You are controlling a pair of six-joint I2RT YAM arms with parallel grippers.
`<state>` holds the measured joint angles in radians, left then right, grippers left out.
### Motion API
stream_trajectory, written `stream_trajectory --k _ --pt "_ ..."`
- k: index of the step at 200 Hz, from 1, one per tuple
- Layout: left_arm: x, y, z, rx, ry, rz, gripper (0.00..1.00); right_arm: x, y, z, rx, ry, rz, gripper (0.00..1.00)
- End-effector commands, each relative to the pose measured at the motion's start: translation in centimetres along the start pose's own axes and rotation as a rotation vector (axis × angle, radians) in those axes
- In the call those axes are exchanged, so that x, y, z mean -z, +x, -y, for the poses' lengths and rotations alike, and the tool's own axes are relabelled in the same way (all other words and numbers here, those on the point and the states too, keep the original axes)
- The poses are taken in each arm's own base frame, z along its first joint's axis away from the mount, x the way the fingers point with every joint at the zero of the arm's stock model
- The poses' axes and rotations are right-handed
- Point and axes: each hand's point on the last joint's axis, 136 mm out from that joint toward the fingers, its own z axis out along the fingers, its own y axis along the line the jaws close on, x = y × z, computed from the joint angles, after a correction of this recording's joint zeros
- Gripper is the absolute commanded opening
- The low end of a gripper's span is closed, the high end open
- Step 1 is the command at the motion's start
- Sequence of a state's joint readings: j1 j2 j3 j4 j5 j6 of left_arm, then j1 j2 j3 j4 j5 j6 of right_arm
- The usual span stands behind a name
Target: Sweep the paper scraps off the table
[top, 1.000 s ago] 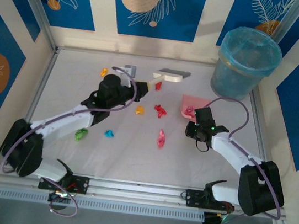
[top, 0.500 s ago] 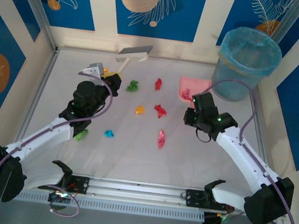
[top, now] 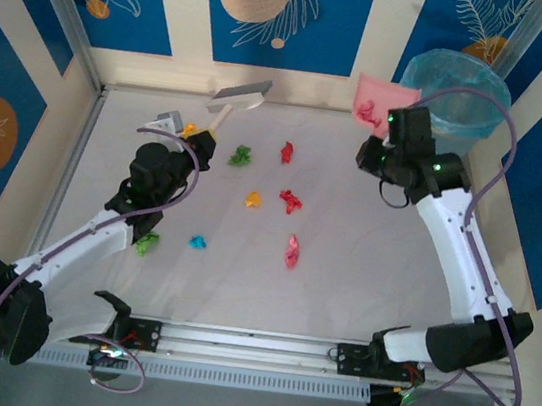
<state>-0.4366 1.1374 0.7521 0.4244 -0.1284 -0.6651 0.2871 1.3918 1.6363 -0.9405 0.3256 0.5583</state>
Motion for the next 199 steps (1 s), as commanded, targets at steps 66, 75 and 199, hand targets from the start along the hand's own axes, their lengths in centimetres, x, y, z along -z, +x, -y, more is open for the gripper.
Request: stream_trajectory --k 66,75,199 --pt "-1.0 -0.5 1.4 0.049 0.087 0.005 0.00 0.1 -10.3 1.0 -0.354 -0.337 0.044 0.00" --pt "-1.1 -0.4 1.5 0.050 0.089 0.002 0.00 0.0 -11.5 1.6 -0.419 -0.379 0.043 0.00" --pt "-2.3 0.6 2.1 0.071 0.125 -0.046 0.00 -1.0 -18.9 5.4 -0.996 -0.737 0.013 0.00"
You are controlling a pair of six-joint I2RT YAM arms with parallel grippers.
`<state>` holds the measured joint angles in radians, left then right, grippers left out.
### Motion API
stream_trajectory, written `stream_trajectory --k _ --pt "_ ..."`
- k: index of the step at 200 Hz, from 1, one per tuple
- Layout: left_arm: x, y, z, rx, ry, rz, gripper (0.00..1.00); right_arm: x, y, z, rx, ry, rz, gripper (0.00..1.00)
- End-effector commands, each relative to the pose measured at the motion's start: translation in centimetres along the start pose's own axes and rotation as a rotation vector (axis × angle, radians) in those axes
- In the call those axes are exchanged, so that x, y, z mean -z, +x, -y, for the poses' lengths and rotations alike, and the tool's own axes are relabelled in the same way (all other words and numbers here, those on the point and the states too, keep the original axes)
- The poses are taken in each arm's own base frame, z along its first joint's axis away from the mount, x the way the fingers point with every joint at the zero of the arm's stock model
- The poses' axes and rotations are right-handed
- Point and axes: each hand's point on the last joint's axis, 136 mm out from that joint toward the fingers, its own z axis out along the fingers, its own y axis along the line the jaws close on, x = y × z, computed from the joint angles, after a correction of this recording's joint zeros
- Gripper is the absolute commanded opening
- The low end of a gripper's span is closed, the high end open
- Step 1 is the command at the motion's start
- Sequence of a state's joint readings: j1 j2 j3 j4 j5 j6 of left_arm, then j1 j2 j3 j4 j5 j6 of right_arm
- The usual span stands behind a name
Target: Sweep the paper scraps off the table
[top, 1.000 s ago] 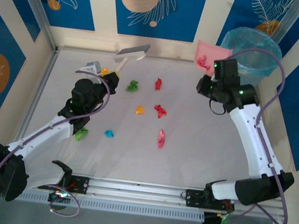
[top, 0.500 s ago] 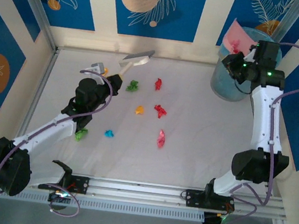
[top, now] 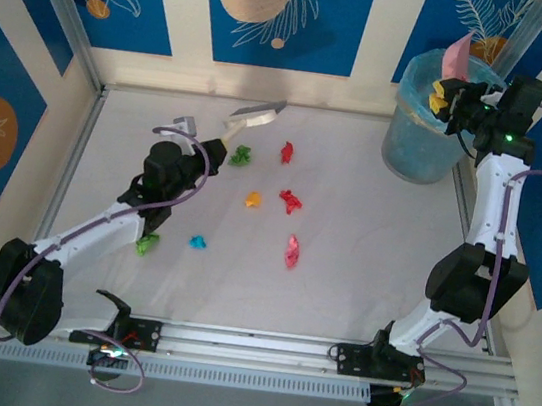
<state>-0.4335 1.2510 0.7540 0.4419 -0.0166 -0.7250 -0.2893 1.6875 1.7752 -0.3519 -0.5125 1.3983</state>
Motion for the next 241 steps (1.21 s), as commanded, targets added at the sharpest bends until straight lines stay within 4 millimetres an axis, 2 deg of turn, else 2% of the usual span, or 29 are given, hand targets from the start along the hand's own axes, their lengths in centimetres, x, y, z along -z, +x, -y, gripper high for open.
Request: stream_trajectory --k 1,26,36,58,81,131,157,178,202,212,228,241 --pt "0.2 -3.5 3.0 0.006 0.101 0.092 0.00 0.3 0.4 -2.4 -0.048 -0.100 -0.047 0.00" --pt "0.1 -3.5 2.9 0.006 0.100 0.093 0.00 -0.1 -0.1 -2.4 -0.096 -0.133 -0.069 0.00" --pt "0.0 -3.4 2.8 0.007 0.097 0.088 0.00 -0.6 0.4 -2.3 -0.142 -0.145 -0.113 0.00" --pt "-0.1 -3.3 2.9 0.006 0.100 0.082 0.00 -0.9 1.1 -3.7 -0.097 -0.178 -0.152 0.00" --pt "-0.3 -3.3 3.0 0.009 0.104 0.078 0.00 -1.0 0.5 -2.4 -0.154 -0.150 -0.105 0.00" --pt "-0.5 -3.0 3.0 0.009 0.103 0.066 0.00 0.5 0.8 -1.9 -0.235 -0.160 0.004 0.00" --pt "-0.7 -2.9 3.0 0.015 0.108 0.062 0.00 2.1 1.5 -3.0 -0.206 -0.157 0.068 0.00" --pt "-0.7 -2.8 3.1 0.015 0.111 0.054 0.00 2.5 1.9 -4.1 -0.205 -0.211 0.073 0.00" --pt "-0.6 -2.9 3.1 0.013 0.109 0.058 0.00 2.8 4.0 -6.1 -0.149 -0.253 0.018 0.00" --pt "-0.6 -2.9 3.1 0.012 0.107 0.059 0.00 3.5 4.1 -6.7 -0.107 -0.266 0.049 0.00" --pt "-0.6 -2.9 3.2 0.015 0.115 0.056 0.00 3.6 3.2 -5.6 -0.128 -0.225 0.101 0.00" --pt "-0.5 -2.8 3.3 0.014 0.118 0.050 0.00 3.0 2.6 -4.7 -0.159 -0.219 0.082 0.00"
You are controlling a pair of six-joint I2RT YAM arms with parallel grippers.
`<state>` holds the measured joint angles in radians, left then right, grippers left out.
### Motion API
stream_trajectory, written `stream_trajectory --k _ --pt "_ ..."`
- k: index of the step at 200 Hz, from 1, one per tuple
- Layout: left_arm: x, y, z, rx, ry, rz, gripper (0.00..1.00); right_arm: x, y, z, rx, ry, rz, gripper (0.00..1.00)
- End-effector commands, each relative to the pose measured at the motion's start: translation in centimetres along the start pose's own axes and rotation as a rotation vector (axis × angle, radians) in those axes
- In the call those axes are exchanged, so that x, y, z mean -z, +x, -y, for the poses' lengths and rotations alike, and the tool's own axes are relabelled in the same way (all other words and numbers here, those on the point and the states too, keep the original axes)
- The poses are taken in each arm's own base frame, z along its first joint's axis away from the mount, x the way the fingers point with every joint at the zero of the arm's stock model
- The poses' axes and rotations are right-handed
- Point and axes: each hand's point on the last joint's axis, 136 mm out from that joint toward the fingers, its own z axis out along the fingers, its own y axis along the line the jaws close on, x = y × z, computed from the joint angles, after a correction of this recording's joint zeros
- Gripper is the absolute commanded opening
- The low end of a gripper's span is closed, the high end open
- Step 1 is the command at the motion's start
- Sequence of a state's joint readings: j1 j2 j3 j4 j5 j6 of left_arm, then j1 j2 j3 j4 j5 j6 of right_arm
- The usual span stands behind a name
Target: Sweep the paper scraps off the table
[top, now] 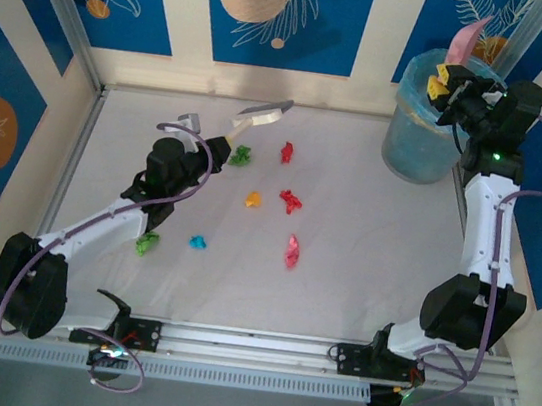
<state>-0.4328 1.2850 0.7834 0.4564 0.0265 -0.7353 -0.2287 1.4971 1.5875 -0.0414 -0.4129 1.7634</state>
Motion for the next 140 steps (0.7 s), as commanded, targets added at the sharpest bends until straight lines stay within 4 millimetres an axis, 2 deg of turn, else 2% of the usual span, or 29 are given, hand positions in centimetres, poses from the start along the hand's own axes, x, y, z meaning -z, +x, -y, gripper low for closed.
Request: stream_trajectory --k 1,10,27,48,76,106,130,140 --pt "0.2 -2.9 2.5 0.002 0.080 0.070 0.00 0.2 -1.2 0.6 -0.007 0.004 0.037 0.00" --pt "0.3 -2.9 2.5 0.001 0.079 0.070 0.00 -0.4 -1.3 1.0 -0.022 -0.001 -0.006 0.00" --pt "0.4 -3.0 2.5 -0.002 0.075 0.077 0.00 -1.3 0.1 0.7 0.029 -0.032 -0.101 0.00" --pt "0.4 -3.0 2.4 -0.003 0.074 0.077 0.00 -1.3 3.8 0.1 0.184 -0.028 -0.185 0.00" --pt "0.3 -3.0 2.4 -0.006 0.069 0.075 0.00 0.9 9.2 1.0 0.444 0.039 -0.207 0.00" --pt "0.8 -3.3 1.9 -0.005 0.046 0.103 0.00 4.3 14.6 4.8 0.744 0.106 -0.209 0.00" --pt "1.4 -3.5 1.4 -0.002 0.033 0.133 0.00 7.0 16.3 9.7 0.902 0.164 -0.211 0.00" --pt "1.5 -3.6 1.2 0.000 0.025 0.144 0.00 7.8 16.8 12.4 0.984 0.197 -0.224 0.00"
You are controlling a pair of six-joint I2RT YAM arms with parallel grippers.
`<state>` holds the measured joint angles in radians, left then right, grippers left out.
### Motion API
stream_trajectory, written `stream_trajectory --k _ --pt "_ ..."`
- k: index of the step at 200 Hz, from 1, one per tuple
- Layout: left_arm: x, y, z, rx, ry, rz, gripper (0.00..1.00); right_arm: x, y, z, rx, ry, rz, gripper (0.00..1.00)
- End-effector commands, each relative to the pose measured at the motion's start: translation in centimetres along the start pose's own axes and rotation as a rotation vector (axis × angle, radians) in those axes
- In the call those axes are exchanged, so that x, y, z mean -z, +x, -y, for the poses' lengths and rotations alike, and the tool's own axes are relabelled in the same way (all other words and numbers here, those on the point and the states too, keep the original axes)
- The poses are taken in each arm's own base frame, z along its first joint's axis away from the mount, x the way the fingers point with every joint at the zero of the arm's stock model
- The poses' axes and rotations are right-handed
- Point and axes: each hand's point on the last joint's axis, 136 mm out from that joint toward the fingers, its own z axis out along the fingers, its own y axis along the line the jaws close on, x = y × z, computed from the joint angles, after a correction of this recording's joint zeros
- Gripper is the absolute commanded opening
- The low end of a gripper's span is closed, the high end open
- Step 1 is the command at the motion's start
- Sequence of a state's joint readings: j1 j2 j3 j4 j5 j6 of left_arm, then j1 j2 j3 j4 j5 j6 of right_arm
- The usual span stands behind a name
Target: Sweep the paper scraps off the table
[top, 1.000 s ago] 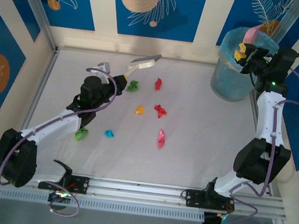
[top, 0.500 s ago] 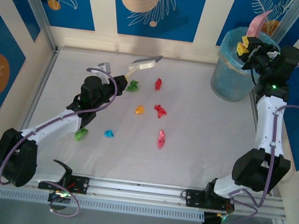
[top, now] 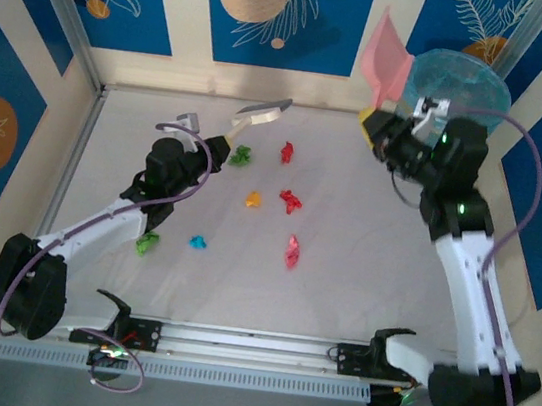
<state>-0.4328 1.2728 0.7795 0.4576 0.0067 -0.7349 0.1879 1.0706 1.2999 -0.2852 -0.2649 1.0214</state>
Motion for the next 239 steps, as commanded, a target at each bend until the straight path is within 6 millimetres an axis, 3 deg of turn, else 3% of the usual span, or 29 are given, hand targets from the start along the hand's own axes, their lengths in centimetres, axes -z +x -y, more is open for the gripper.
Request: stream_trajectory --k 1,31,60,103,142,173,209,239 --pt "1.2 -3.2 1.2 0.002 0.033 0.124 0.00 0.7 3.3 5.8 0.261 0.193 0.006 0.00" --pt "1.5 -3.2 -0.1 0.021 -0.014 0.158 0.00 2.1 8.1 13.1 0.463 0.447 -0.052 0.00" --pt "1.9 -3.5 -0.9 0.030 -0.049 0.192 0.00 2.6 12.1 20.8 0.482 0.708 -0.200 0.00" --pt "1.4 -3.1 -0.2 0.035 -0.032 0.177 0.00 1.7 16.9 27.7 0.458 0.899 -0.431 0.00" --pt "-0.5 -1.0 1.6 0.040 0.013 0.105 0.00 1.5 18.6 31.2 0.466 1.037 -0.463 0.00" --pt "-2.1 1.5 4.9 0.005 0.071 0.032 0.00 2.4 18.8 33.9 0.428 1.152 -0.490 0.00" --pt "-3.3 4.4 7.9 -0.026 0.109 -0.056 0.00 2.1 19.1 34.2 0.414 1.155 -0.491 0.00" --pt "-2.1 5.1 9.5 -0.058 0.100 -0.091 0.00 2.8 18.3 34.1 0.404 1.170 -0.451 0.00"
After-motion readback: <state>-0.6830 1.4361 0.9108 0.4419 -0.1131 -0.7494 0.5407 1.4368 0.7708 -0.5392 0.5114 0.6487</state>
